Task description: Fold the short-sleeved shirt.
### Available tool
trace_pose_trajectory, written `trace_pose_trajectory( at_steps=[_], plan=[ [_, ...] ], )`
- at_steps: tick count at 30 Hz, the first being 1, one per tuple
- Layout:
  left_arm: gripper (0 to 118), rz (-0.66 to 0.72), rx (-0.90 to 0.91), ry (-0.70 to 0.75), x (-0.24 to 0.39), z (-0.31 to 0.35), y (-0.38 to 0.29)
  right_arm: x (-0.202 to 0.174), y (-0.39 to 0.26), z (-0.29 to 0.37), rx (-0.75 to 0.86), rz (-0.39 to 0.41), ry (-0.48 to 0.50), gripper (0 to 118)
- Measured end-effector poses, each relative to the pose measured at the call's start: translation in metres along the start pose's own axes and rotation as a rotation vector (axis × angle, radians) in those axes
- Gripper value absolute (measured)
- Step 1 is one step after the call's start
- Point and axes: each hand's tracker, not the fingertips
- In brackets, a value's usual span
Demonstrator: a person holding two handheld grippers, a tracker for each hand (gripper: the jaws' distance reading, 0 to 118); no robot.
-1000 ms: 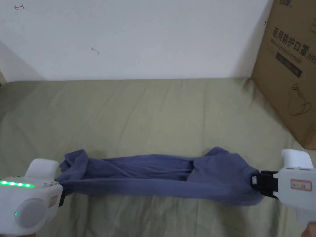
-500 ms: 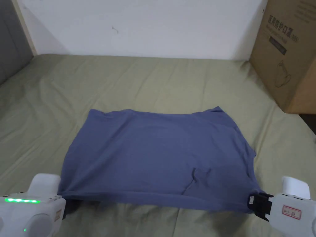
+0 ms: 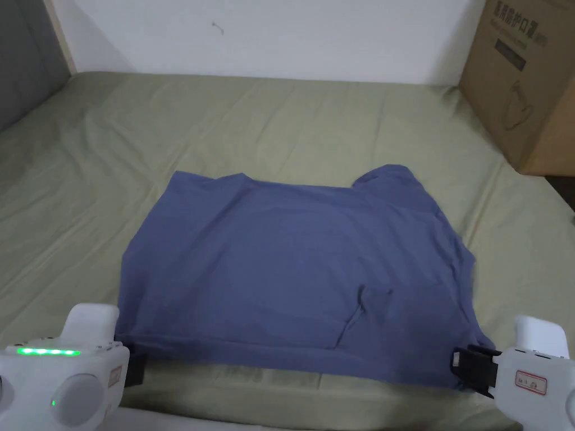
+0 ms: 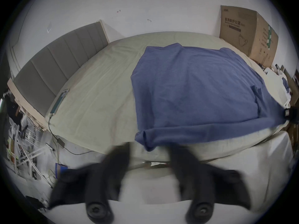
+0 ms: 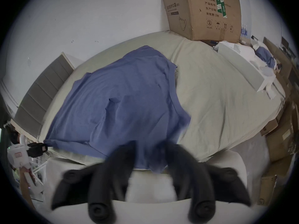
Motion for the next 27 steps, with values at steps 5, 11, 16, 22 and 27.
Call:
trace_pose_trajectory(
  at_steps=[5, 11, 16, 22, 27],
  plan=[
    [116, 0.132, 0.046, -0.134, -0.018, 0.022, -0.01, -0.001, -0.004, 0.013, 0.06, 0.024, 0.013, 101],
    [92, 0.168, 0.049, -0.118, -0.038, 0.052, -0.03, -0.01, -0.005, 0.041, 0.12, -0.018, 0.114, 57],
    [2, 0.121, 0.026, -0.027, -0.041, 0.041, -0.041, -0.017, -0.002, 0.044, 0.129, -0.07, 0.17, 0],
    [0, 0.126, 0.05, -0.091, -0.037, 0.019, -0.027, -0.032, -0.003, 0.038, 0.11, 0.027, 0.142, 0],
    [92, 0.073, 0.022, -0.101, -0.03, -0.013, -0.014, -0.024, -0.006, 0.031, 0.064, -0.056, 0.18, 0]
  ],
)
